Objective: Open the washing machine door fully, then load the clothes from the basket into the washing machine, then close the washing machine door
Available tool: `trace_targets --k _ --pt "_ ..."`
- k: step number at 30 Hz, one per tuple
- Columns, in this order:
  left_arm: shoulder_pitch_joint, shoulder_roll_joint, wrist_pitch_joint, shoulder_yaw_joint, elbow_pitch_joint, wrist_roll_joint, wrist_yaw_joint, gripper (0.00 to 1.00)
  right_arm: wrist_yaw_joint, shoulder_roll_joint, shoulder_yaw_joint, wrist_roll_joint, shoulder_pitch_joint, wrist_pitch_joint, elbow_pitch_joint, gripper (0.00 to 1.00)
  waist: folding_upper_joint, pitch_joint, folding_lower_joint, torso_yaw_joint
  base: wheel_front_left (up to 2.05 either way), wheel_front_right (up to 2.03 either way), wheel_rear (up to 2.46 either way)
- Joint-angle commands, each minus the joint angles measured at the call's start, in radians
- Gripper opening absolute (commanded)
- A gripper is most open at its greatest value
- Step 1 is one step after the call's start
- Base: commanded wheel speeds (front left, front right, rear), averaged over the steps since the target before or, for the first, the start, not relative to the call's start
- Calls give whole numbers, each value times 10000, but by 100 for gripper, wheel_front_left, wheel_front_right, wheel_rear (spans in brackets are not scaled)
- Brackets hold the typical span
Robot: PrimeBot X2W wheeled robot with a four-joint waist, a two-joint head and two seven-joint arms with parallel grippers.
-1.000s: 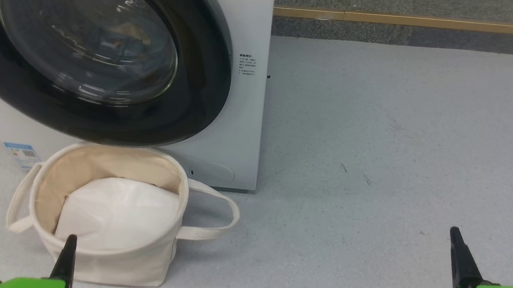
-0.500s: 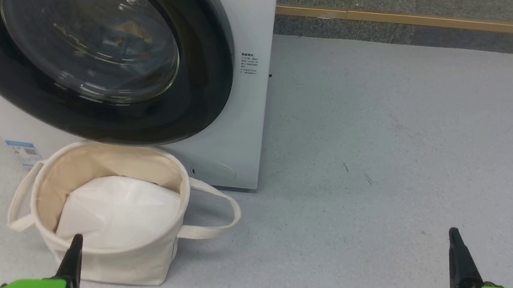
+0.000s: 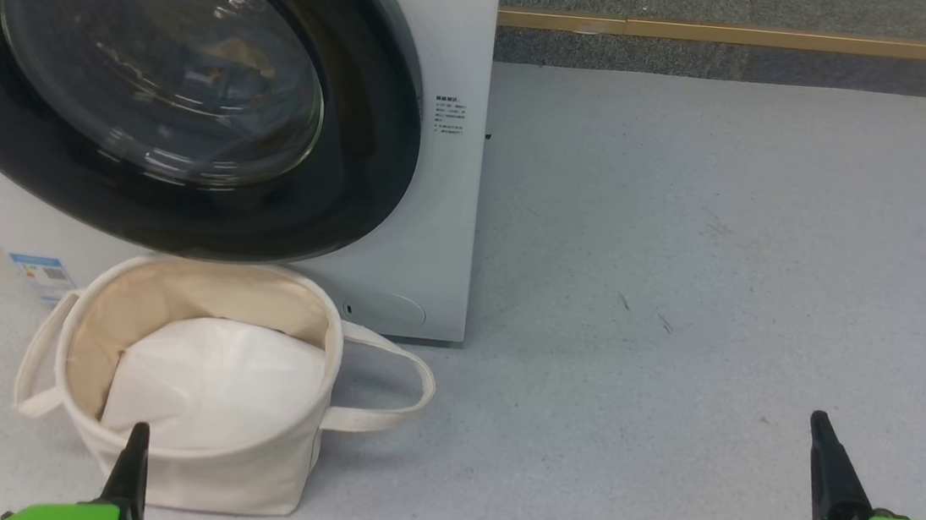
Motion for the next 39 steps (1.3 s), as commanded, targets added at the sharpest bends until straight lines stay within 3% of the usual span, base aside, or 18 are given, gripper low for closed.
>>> trace_targets --k 1,39 --pt "-330 90 56 400 -371 -68 -61 0 4 -60 193 53 -334 77 -316 0 0 0 0 0 0 0 0" --pt "-331 78 69 417 -371 -54 -61 0 4 -60 195 54 -334 75 -316 0 0 0 0 -1 0 0 0"
